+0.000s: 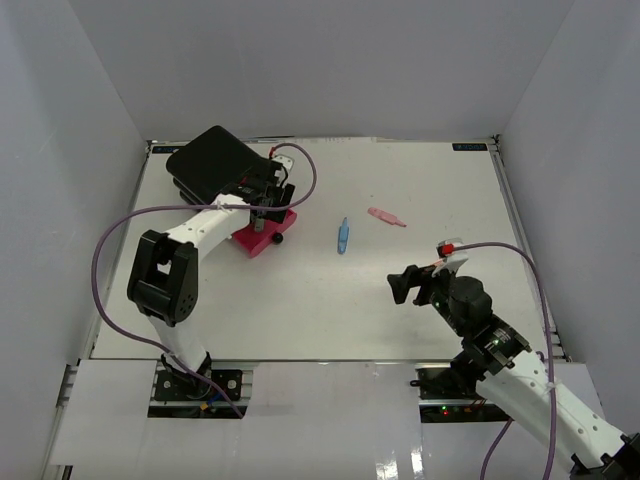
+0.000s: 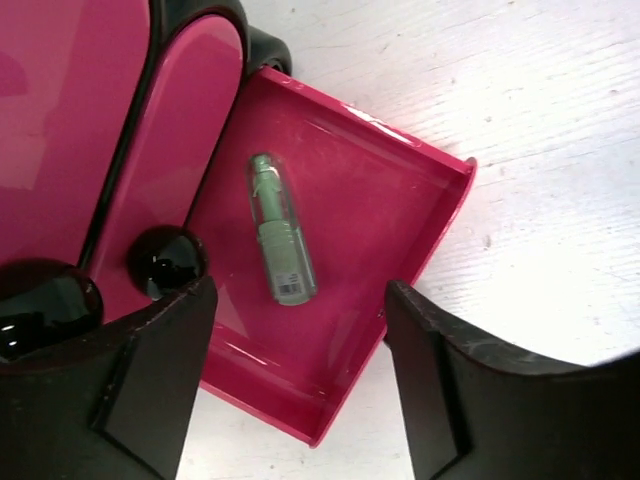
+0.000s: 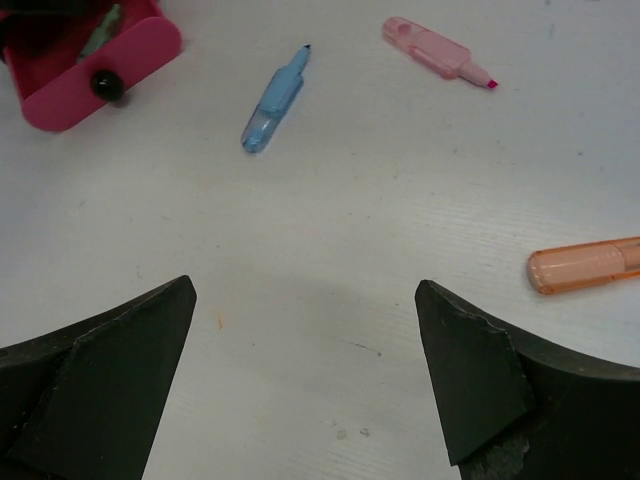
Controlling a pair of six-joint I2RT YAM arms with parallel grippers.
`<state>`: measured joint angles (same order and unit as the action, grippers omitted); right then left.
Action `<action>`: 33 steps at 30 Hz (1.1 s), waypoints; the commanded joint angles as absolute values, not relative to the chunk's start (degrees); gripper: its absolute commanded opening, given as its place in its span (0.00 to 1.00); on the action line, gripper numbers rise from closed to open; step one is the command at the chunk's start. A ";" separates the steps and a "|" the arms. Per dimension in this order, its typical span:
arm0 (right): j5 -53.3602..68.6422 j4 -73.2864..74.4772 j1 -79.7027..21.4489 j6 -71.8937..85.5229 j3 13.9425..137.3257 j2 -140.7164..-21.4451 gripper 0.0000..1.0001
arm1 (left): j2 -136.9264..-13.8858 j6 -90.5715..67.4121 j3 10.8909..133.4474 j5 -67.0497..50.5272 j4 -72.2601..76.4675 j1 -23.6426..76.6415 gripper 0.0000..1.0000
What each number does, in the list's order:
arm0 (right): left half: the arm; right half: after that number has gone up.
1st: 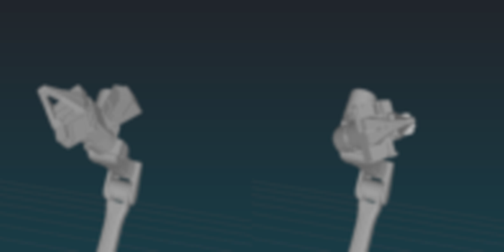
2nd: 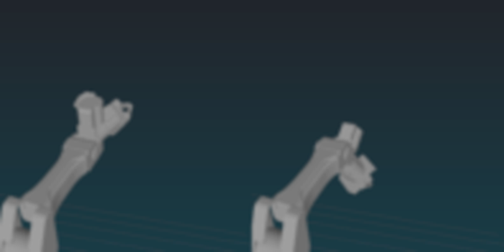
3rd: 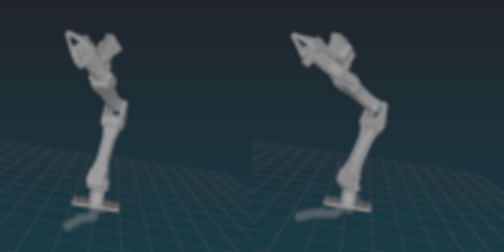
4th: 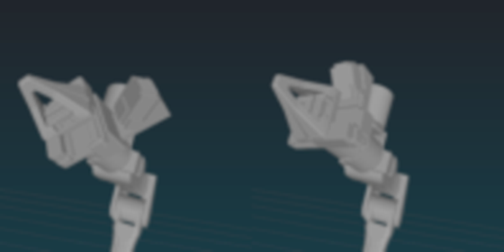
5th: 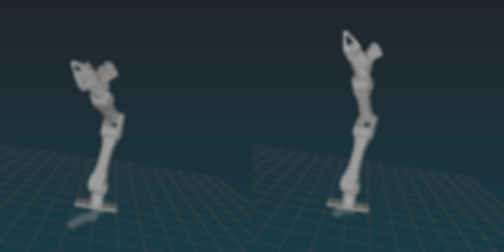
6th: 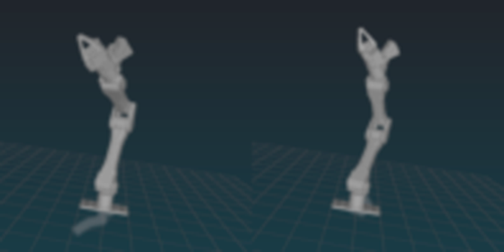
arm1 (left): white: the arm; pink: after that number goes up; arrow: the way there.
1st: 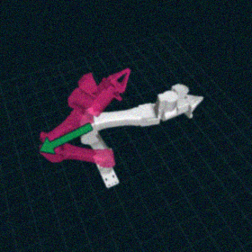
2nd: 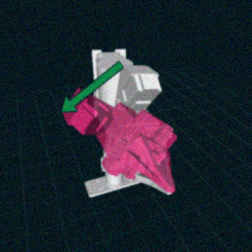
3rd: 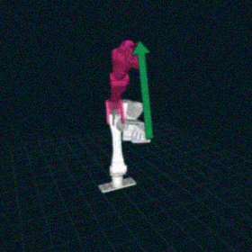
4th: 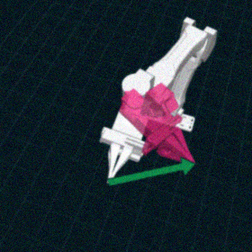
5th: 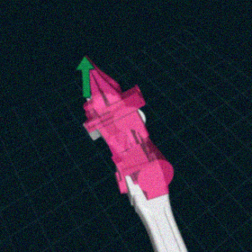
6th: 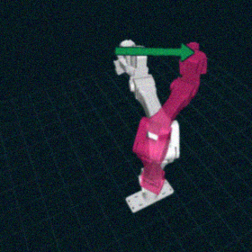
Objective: Sort the stationery into containers
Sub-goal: Place the pen in the drawer, then pick up the pen from the center of the board.
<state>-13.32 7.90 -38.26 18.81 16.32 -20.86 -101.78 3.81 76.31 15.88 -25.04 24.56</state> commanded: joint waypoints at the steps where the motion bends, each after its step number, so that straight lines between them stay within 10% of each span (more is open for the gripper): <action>1: -24.50 10.54 -38.06 22.84 22.31 -24.77 0.97 | -97.57 1.60 77.79 11.96 -24.78 24.35 0.81; 6: -39.01 14.41 -37.53 27.76 25.92 -36.19 0.94 | -88.19 -4.74 73.84 2.23 -25.05 24.35 0.98; 33: -41.67 11.78 -19.95 47.81 37.18 -79.27 0.95 | -67.76 -10.99 55.11 -1.14 -14.50 24.26 0.98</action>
<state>-39.31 13.50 -20.53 44.47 35.66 -77.80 -69.65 -10.57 55.18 -1.50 -15.75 24.43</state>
